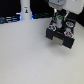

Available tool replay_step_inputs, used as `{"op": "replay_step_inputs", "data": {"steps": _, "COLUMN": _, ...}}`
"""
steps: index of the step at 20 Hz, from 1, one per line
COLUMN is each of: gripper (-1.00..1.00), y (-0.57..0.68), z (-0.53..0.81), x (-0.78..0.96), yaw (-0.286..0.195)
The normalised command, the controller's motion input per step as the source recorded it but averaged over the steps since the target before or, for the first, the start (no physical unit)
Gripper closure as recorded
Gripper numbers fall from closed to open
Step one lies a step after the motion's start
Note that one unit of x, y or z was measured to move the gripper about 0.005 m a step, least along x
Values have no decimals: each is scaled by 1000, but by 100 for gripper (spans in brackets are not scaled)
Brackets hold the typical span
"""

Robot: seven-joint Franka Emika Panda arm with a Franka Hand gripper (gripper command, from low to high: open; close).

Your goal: Open the kcup holder, insert the kcup into the holder, and close the kcup holder

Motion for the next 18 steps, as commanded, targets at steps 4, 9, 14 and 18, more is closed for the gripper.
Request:
{"op": "replay_step_inputs", "data": {"steps": 4, "gripper": 100, "y": 341, "z": 312, "x": 386, "yaw": -18}}
{"op": "replay_step_inputs", "data": {"steps": 9, "gripper": 100, "y": 407, "z": 253, "x": 470, "yaw": -18}}
{"op": "replay_step_inputs", "data": {"steps": 14, "gripper": 100, "y": 78, "z": -218, "x": 122, "yaw": -9}}
{"op": "replay_step_inputs", "data": {"steps": 18, "gripper": 100, "y": -31, "z": -248, "x": 9, "yaw": -14}}
